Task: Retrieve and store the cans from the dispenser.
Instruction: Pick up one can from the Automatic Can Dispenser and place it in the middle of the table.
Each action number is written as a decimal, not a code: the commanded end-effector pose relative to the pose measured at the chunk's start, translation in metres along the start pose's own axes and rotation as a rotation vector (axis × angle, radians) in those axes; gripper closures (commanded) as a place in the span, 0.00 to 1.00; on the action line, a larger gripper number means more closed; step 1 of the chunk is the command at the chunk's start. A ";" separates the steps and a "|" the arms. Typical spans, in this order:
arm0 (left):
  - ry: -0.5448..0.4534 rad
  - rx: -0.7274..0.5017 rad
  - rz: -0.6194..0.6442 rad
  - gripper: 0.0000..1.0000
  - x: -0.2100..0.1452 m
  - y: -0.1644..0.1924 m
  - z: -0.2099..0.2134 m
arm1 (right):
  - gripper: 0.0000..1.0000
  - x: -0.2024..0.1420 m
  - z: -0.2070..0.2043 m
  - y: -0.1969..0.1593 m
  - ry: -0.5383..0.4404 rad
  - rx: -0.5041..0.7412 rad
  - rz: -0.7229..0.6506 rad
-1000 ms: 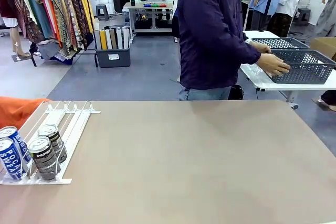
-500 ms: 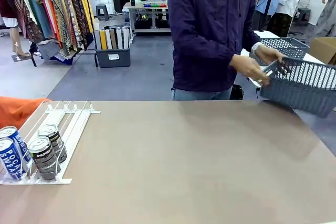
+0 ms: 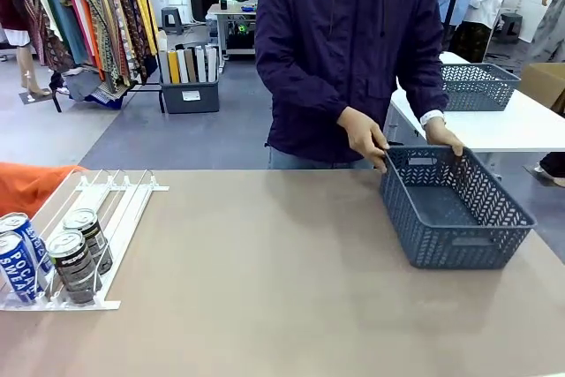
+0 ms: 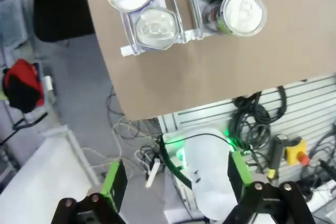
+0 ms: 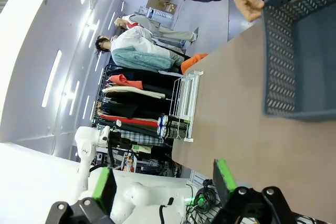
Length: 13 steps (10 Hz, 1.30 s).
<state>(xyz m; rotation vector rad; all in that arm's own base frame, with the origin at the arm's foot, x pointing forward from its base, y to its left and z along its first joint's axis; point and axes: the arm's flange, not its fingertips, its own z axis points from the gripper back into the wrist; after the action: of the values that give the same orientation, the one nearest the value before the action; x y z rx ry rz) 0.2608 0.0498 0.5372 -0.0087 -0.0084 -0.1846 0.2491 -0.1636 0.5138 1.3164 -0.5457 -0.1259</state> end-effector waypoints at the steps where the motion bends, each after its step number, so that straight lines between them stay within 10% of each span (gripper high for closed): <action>1: -0.043 -0.051 0.031 0.00 -0.014 0.015 0.014 | 0.00 0.003 -0.001 0.003 -0.017 0.026 0.012; 8: -0.175 -0.093 0.232 0.00 0.037 0.012 -0.061 | 0.00 0.003 -0.001 0.003 -0.017 0.026 0.012; 13: -0.085 0.006 0.339 0.00 0.069 0.014 -0.108 | 0.00 0.003 -0.001 0.003 -0.017 0.026 0.012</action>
<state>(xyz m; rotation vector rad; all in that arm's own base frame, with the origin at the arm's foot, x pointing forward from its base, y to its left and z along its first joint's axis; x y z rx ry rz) 0.3494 0.0515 0.4526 -0.0369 -0.1005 0.1268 0.2489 -0.1638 0.5138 1.3165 -0.5458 -0.1267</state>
